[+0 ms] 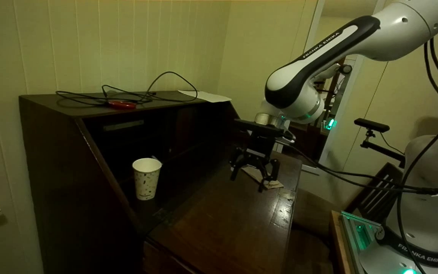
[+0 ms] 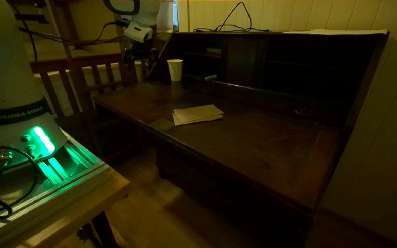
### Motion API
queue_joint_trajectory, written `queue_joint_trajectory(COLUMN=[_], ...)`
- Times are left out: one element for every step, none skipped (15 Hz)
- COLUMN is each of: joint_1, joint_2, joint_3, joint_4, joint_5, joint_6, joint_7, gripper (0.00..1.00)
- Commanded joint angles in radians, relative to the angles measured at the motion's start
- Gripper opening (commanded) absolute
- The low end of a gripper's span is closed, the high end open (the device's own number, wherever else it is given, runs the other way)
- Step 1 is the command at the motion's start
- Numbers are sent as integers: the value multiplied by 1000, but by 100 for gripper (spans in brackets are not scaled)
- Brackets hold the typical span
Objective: Place the coffee cup upright.
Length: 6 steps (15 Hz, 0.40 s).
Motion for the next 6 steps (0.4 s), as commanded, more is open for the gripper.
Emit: queue_joint_trajectory(joint_1=[-102, -100, -72, -88, -98, -102], joint_2=[-84, -93, -45, -58, -69, -75], joint_3=[14, -24, -7, -15, -22, -25], joint_4=[3, 34, 13, 24, 32, 35], joint_5=[-279, -330, -232, -273, -292, -299], joint_6=[-246, -321, -211, -261, -287, -297], joint_7=[148, 162, 104, 121, 128, 130], gripper=[100, 100, 100, 100, 100, 100])
